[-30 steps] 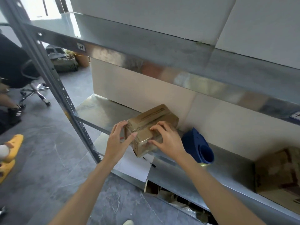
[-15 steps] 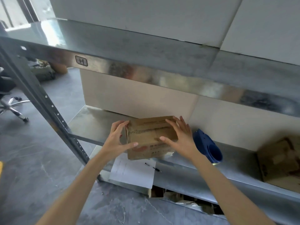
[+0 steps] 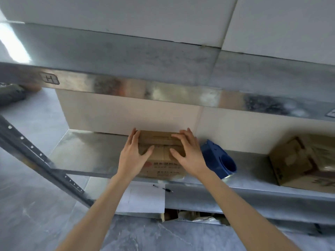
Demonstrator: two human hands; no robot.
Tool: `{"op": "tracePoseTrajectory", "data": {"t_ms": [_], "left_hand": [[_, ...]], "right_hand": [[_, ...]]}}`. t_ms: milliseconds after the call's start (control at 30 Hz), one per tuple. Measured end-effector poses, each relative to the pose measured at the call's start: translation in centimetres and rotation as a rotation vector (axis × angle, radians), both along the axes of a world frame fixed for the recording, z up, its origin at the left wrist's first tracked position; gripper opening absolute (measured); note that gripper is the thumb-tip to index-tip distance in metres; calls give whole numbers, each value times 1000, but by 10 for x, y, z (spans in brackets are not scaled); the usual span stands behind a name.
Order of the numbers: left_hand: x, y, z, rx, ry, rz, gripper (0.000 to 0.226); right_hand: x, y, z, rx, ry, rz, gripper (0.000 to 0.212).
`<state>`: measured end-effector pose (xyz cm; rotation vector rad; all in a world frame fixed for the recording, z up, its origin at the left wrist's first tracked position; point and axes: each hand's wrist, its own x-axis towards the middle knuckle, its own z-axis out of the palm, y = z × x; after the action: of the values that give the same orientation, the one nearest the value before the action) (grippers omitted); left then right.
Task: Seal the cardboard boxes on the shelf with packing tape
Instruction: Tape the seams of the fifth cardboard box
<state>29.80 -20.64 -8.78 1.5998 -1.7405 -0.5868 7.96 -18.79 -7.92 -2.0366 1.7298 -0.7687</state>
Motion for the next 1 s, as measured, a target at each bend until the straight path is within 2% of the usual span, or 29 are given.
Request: {"op": "tracePoseTrajectory", "data": {"t_ms": [367, 533, 633, 700, 767, 867, 1000], "left_hand": [[-3, -1, -4, -40, 70, 38, 67], [0, -5, -4, -26, 67, -38, 73], [7, -5, -5, -81, -54, -151, 85], [11, -7, -7, -141, -166, -203, 84], [13, -8, -5, -145, -251, -213, 83], [15, -7, -1, -106, -305, -228, 84], [16, -4, -1, -92, -251, -227, 80]], "right_hand": [[6, -8, -9, 33, -2, -5, 42], [3, -6, -4, 70, 4, 21, 44], [0, -2, 5, 132, 190, 71, 55], [-2, -2, 11, 142, 342, 124, 64], [-5, -3, 15, 146, 435, 166, 63], [-8, -2, 16, 105, 495, 213, 58], [-9, -1, 11, 72, 447, 214, 56]]}}
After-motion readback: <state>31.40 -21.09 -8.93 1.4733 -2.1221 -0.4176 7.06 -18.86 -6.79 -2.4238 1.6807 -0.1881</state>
